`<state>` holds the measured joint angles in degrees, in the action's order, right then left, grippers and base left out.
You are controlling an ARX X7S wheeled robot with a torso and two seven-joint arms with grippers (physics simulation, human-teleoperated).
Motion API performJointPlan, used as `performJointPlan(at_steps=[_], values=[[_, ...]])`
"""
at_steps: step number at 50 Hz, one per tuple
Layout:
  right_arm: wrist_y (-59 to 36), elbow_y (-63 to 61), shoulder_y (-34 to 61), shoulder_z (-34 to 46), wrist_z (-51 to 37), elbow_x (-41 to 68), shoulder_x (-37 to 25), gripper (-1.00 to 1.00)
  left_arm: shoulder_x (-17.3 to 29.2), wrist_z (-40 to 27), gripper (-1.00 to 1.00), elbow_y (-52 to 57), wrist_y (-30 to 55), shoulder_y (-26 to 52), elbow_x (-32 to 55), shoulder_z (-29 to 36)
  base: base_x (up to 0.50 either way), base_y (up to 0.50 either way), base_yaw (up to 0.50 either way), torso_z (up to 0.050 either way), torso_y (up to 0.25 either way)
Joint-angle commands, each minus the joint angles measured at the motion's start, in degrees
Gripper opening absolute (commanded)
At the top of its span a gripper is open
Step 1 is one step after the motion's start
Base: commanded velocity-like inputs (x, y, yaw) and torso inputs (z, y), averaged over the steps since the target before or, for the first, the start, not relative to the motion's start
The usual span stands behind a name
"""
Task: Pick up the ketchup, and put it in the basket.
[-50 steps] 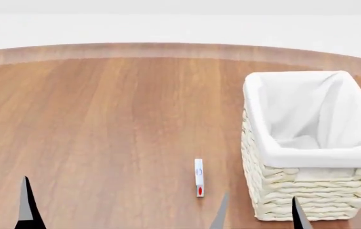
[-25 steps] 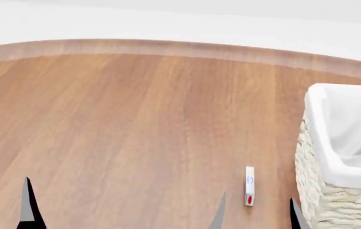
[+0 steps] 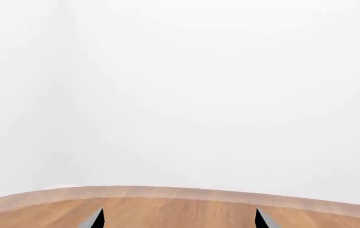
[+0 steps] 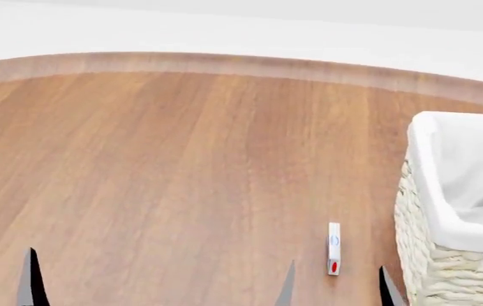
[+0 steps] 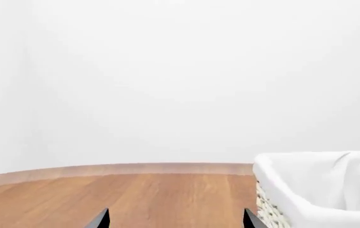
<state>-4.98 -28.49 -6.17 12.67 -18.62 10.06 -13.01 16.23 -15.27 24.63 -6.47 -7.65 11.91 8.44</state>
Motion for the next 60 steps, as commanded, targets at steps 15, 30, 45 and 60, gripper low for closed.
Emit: performJointPlan(at_steps=[15,30,45,60], values=[[1.8,1.8,0.2,-0.5,1.3,0.4,0.7,1.0,4.8,2.5,1.0,12.5,-6.6,-26.5,4.1,-8.5,0.0,0.0,0.0,0.0,0.0],[1.9,1.8,0.1,0.0,0.7,0.3,0.3,1.0,4.2,3.0,1.0,7.0,-10.5,-33.7,4.6,-10.0,0.0,0.0,0.0,0.0,0.0],[2.2,2.1,0.2,0.4,0.1,0.3,0.0,1.0,4.1,0.4,1.0,5.2,-6.0,-35.3,11.0,-12.5,0.0,0.0,0.0,0.0,0.0],[2.2,2.2,0.2,0.8,-0.4,0.5,-0.4,1.0,4.4,-1.7,1.0,5.1,-1.5,-34.7,14.4,-13.8,0.0,0.0,0.0,0.0,0.0]])
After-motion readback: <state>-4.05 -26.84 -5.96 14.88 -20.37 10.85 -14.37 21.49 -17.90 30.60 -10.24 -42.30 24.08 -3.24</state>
